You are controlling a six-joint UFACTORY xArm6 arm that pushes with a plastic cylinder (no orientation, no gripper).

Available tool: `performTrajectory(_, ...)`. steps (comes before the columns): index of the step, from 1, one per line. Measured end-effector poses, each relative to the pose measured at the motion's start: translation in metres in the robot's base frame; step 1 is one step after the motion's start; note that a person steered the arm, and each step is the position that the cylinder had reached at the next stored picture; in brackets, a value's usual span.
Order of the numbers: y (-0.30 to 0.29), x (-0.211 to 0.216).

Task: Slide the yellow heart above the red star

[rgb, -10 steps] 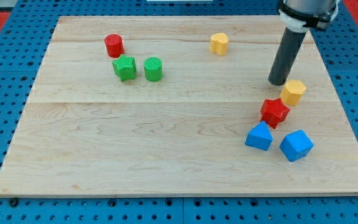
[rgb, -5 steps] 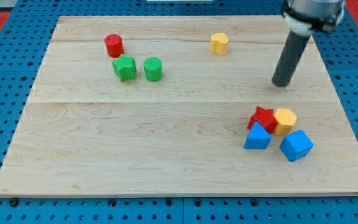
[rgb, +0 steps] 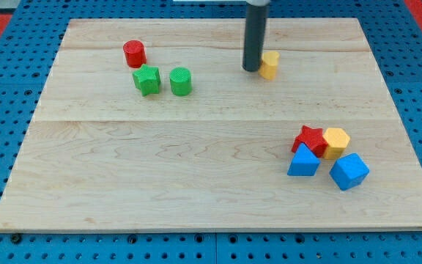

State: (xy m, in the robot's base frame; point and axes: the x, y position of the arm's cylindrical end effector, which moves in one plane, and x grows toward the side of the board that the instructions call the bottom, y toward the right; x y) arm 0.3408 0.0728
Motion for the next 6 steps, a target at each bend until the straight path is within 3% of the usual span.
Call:
performTrajectory(1,-0.017,-0.039)
performTrajectory(2,0.029,-0.045)
performTrajectory(4,0.042,0.071)
performTrajectory(5,0.038,0.046)
performTrajectory(6,0.041,0.076)
